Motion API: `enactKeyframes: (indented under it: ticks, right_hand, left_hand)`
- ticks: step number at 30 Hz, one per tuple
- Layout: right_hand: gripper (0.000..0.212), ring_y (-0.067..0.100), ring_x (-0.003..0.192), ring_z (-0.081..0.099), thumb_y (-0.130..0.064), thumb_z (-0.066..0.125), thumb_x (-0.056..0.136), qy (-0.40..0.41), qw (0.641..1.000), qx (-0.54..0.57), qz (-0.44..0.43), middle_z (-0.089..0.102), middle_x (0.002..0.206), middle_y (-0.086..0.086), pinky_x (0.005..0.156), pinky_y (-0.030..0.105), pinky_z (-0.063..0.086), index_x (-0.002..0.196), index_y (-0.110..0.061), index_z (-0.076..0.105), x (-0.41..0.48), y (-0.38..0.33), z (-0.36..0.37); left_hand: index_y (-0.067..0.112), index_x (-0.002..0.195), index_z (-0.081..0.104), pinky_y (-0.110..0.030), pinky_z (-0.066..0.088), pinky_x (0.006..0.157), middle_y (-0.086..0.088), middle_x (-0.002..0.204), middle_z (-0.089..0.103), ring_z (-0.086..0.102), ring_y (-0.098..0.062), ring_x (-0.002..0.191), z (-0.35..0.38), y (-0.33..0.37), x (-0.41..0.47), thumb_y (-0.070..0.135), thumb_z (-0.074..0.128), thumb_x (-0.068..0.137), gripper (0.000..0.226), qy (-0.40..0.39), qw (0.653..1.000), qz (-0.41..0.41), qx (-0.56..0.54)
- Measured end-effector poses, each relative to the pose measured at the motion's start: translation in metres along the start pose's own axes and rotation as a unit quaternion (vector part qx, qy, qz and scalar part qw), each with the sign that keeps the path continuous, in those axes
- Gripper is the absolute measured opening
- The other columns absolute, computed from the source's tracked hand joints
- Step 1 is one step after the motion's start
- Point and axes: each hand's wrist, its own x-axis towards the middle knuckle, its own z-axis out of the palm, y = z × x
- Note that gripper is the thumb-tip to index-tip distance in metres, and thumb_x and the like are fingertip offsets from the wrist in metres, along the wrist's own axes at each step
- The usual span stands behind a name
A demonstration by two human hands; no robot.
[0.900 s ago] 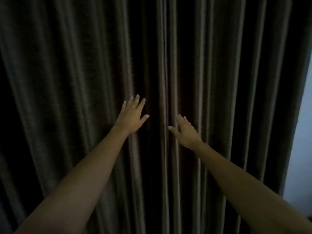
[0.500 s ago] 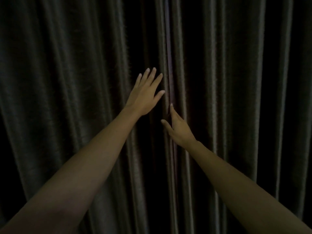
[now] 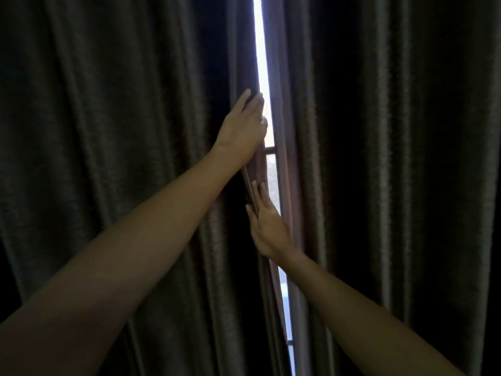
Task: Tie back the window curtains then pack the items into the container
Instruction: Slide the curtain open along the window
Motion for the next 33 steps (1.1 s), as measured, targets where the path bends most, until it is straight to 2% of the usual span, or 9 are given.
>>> enactKeyframes:
  ticks: [2,4,7,10,13,17,26,33]
  right_hand:
    - [0.058,0.024,0.150,0.007,-0.032,0.032,0.103,0.003,1.000,-0.002,0.001,0.004,0.163,0.009,0.121,0.039,0.020,0.156,-0.020,0.012,0.007,-0.004,0.019]
    - [0.056,0.022,0.150,-0.002,-0.031,0.031,0.105,0.007,1.000,-0.002,0.001,0.000,0.164,0.007,0.123,0.036,0.007,0.156,-0.020,0.011,0.012,-0.012,0.035]
    - [0.055,0.015,0.149,-0.007,-0.029,0.030,0.105,-0.018,0.998,0.055,-0.023,0.000,0.164,0.001,0.121,0.032,-0.001,0.156,-0.021,0.010,0.022,-0.035,0.062]
    - [0.055,0.013,0.150,-0.006,-0.027,0.030,0.106,-0.045,0.991,0.120,-0.044,0.002,0.164,-0.001,0.122,0.033,-0.003,0.156,-0.021,0.010,0.036,-0.062,0.097]
    - [0.054,0.010,0.149,-0.007,-0.027,0.029,0.106,-0.065,0.982,0.165,-0.062,0.003,0.164,-0.004,0.123,0.035,-0.001,0.156,-0.023,0.010,0.051,-0.086,0.129]
    - [0.055,0.003,0.147,-0.010,-0.029,0.029,0.106,-0.117,0.964,0.224,-0.085,0.001,0.162,-0.010,0.123,0.035,0.000,0.156,-0.023,0.007,0.067,-0.112,0.174]
    - [0.055,0.000,0.146,-0.010,-0.029,0.028,0.106,-0.171,0.938,0.278,-0.114,0.003,0.163,-0.007,0.124,0.037,0.005,0.155,-0.021,0.006,0.099,-0.182,0.291]
    - [0.056,-0.003,0.144,-0.012,-0.031,0.028,0.106,-0.194,0.921,0.306,-0.143,0.001,0.163,-0.007,0.123,0.034,0.003,0.155,-0.023,0.003,0.122,-0.244,0.381]
  left_hand:
    - [0.007,0.148,0.029,-0.045,0.003,0.120,-0.022,0.158,0.015,0.013,-0.031,0.148,0.017,-0.010,0.002,0.016,0.045,0.097,0.053,-0.042,0.999,-0.024,-0.021]
    - [0.011,0.153,0.009,-0.041,0.002,0.120,-0.017,0.161,0.001,0.005,-0.027,0.149,0.029,-0.027,-0.006,0.028,0.031,0.101,0.059,-0.094,0.993,-0.060,-0.034]
    - [0.014,0.153,-0.005,-0.039,-0.001,0.120,-0.011,0.161,-0.008,-0.002,-0.024,0.149,0.052,-0.055,-0.025,0.059,0.020,0.097,0.076,-0.125,0.988,-0.083,-0.019]
    - [0.015,0.153,-0.005,-0.039,-0.002,0.120,-0.010,0.161,-0.007,-0.003,-0.024,0.149,0.069,-0.088,-0.047,0.071,0.015,0.090,0.087,-0.121,0.989,-0.084,0.021]
    - [0.017,0.154,-0.004,-0.040,-0.001,0.121,-0.008,0.162,-0.007,-0.005,-0.025,0.149,0.079,-0.121,-0.067,0.071,0.016,0.089,0.087,-0.120,0.989,-0.083,0.039]
    - [0.019,0.153,-0.004,-0.040,-0.002,0.121,-0.006,0.162,-0.007,-0.007,-0.026,0.149,0.105,-0.163,-0.099,0.070,0.020,0.090,0.085,-0.156,0.980,-0.104,0.061]
    - [0.018,0.154,-0.003,-0.040,-0.003,0.121,-0.007,0.162,-0.006,-0.007,-0.027,0.149,0.178,-0.254,-0.174,0.066,0.028,0.090,0.085,-0.184,0.965,-0.128,0.133]
    - [0.017,0.154,0.003,-0.040,-0.004,0.121,-0.008,0.162,-0.002,-0.004,-0.028,0.149,0.226,-0.327,-0.233,0.064,0.039,0.089,0.088,-0.196,0.955,-0.145,0.168]
